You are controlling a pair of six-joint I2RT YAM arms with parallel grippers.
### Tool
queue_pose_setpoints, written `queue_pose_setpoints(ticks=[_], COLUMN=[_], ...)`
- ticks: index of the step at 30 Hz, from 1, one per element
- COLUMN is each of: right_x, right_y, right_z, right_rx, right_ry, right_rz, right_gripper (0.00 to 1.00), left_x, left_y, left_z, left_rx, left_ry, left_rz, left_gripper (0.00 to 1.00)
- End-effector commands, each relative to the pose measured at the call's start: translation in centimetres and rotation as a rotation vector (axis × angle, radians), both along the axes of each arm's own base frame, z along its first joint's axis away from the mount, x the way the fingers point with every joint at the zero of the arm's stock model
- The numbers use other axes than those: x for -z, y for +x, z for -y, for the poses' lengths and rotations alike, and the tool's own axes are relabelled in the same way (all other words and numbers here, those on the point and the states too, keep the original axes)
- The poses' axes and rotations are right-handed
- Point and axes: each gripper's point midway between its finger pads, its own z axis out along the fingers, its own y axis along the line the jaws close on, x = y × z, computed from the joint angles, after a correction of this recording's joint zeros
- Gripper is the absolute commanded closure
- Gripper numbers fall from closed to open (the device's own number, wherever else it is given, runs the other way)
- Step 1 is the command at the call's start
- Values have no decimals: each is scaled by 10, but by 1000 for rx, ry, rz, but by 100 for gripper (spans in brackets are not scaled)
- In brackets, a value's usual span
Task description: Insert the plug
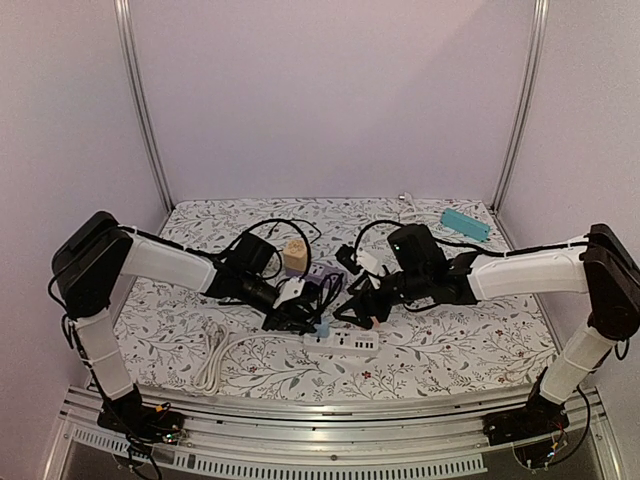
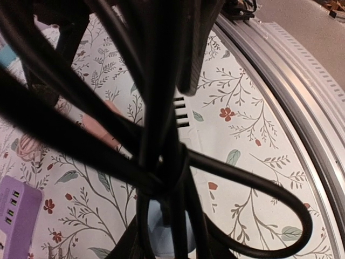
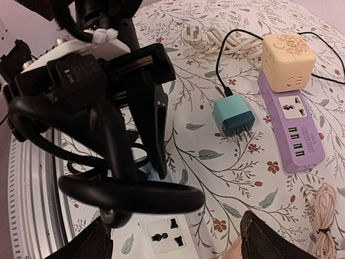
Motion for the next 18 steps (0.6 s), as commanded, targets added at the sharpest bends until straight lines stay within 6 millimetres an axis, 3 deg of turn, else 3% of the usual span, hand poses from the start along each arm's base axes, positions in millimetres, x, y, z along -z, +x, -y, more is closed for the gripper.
queue_pose_setpoints(ticks=[1, 5, 9, 12, 16, 18], right_x=[8, 5, -5, -17, -24, -26], right_y=[-1, -2, 1, 4, 3, 4], right_z=[0, 6, 12, 14, 19, 20], right_rx=[9, 21, 41, 55, 60, 65], right_ry=[-2, -8, -13, -2, -12, -20], right_rz=[-41, -29, 9, 45, 55, 65], right_gripper=[20, 19, 18, 17, 16, 16], left_x=[58, 80, 88, 82, 56, 41], left_y=[-23, -27, -37, -30, -16, -9], left_z=[-29, -38, -44, -41, -29, -24], left_rx=[-7, -11, 30, 9, -36, -50], left_ry=[174, 250, 289, 276, 239, 217], left_rz=[-125, -159, -191, -171, -161, -144], left_gripper=[100, 100, 100, 100, 54, 38])
